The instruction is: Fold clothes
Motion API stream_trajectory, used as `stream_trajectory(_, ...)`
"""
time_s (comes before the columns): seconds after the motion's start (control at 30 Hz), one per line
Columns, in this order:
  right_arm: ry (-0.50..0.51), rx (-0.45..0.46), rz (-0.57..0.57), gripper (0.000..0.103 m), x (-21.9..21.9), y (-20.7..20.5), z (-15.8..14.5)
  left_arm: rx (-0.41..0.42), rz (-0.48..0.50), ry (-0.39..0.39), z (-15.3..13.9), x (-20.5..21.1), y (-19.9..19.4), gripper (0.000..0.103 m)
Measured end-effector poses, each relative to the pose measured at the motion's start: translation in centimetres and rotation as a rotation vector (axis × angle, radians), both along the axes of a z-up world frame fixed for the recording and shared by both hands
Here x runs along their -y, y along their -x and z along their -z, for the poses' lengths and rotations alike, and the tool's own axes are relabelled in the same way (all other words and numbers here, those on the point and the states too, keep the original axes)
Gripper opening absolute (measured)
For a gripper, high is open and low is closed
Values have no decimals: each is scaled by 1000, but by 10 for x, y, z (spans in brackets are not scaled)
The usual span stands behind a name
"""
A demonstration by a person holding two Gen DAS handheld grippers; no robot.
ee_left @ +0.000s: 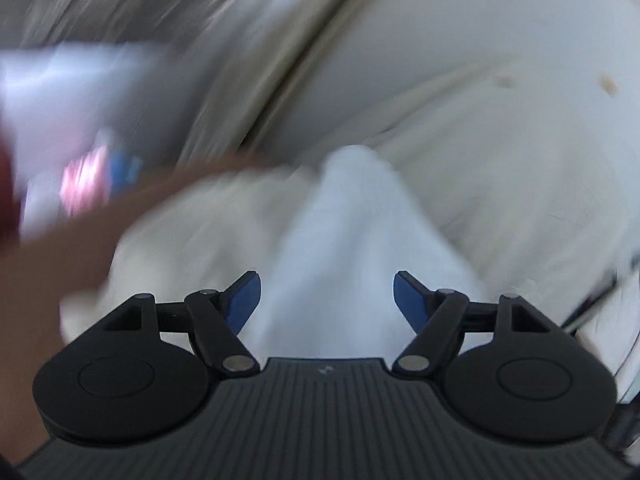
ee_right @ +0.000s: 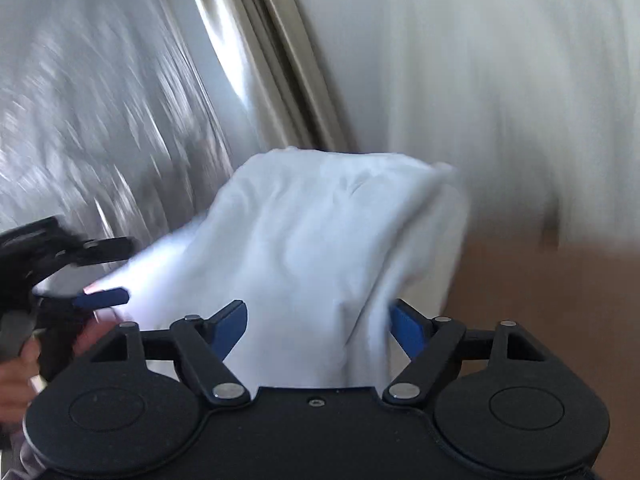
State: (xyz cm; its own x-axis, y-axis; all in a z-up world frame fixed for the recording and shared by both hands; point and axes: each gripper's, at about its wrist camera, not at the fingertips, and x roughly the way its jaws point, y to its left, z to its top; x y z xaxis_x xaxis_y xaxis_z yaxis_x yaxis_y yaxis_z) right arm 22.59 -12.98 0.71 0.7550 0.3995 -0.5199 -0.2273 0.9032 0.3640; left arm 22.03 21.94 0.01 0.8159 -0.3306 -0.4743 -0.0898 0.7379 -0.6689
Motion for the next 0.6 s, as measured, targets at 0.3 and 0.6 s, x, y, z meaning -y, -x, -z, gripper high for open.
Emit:
stream_trajectory(0.3, -246, -154, 11, 80, 33, 40, 81, -135, -56, 93, 51, -32, -1, 68)
stream_trajectory(0.6, -254, -142, -17, 55, 23, 30, 76, -202, 119, -3, 61, -13, -9, 63)
